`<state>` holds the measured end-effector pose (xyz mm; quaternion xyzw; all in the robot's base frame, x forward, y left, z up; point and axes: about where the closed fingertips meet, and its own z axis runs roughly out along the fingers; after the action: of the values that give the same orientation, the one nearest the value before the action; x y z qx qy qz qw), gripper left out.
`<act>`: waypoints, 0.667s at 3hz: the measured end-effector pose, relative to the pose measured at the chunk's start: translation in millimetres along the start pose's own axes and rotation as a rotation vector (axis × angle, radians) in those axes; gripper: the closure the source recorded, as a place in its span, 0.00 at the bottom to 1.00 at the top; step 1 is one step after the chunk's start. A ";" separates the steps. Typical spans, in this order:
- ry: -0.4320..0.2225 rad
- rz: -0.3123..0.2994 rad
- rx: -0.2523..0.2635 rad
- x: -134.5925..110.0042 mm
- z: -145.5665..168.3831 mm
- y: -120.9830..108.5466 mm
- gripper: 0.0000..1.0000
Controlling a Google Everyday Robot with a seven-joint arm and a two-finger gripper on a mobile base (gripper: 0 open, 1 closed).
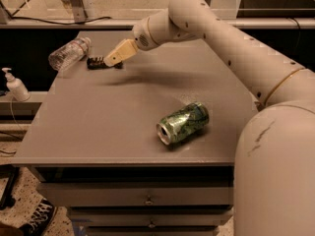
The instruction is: Move rxbar chocolate near water bottle
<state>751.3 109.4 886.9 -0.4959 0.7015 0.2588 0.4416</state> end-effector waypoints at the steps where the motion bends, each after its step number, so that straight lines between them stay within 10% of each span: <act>1: 0.054 -0.059 0.097 -10.0 -68.5 -31.8 0.00; 2: 0.172 -0.140 0.211 -13.4 -165.7 -59.4 0.00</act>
Offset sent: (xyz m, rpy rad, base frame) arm -0.0162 -0.2652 0.1758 -0.4222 -0.2538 -0.2286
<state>747.7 -39.3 982.0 -0.5149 0.7236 0.1090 0.4464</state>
